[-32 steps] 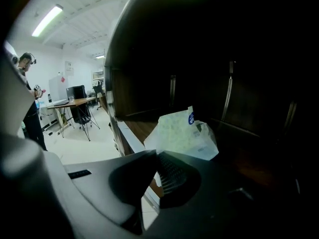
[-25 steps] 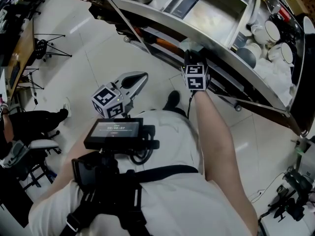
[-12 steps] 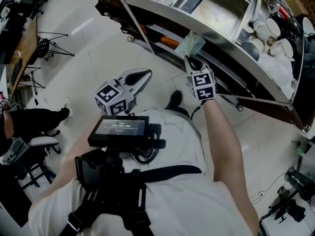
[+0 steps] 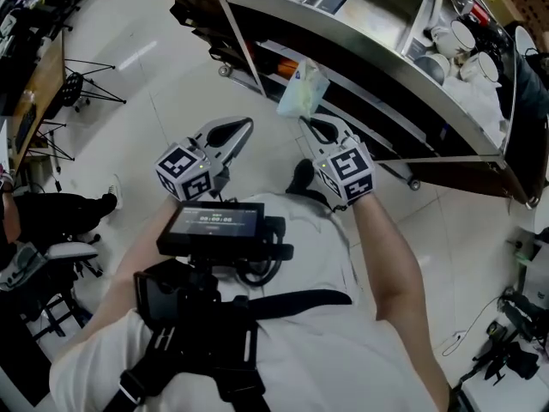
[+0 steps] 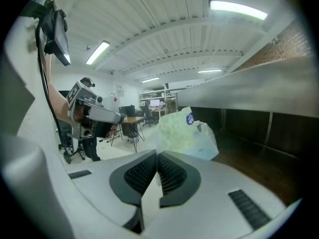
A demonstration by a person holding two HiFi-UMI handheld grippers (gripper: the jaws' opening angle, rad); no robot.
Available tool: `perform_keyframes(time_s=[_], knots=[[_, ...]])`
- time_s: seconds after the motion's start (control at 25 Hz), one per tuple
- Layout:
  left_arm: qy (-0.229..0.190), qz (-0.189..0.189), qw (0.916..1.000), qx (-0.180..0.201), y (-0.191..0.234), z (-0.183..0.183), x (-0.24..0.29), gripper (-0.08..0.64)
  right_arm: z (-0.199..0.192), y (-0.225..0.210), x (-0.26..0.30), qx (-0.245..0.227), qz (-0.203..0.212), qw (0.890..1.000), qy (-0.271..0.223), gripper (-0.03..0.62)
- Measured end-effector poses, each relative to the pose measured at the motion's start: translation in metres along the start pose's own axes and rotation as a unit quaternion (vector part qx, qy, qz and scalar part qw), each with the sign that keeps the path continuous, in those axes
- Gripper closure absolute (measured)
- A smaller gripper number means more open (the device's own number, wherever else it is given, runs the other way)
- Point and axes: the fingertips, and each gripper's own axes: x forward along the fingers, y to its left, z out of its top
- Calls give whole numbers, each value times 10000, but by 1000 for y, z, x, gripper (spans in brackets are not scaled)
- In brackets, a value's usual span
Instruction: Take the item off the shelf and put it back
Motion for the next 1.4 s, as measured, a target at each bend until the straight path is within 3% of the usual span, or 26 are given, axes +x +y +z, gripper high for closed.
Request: perform_keyframes(time_s=[0.24,0.44,0.8,1.4], knots=[[-115,39,9999,48,-16,7,-33,551,37,54,-30,-230,198,9990,-322,583],[-182,-114,9995,211,-26,14,-41,551,60,69,-42,-304,229,9976,-577,583],[-234,-381,9983,378,-48,16,-43,551,71,71,-63,-267,-89,9965,-783,583],[-232,-639,9961,556,-48,29,-31,551,93,63,-68,-188,-218,9934,-1108,583]])
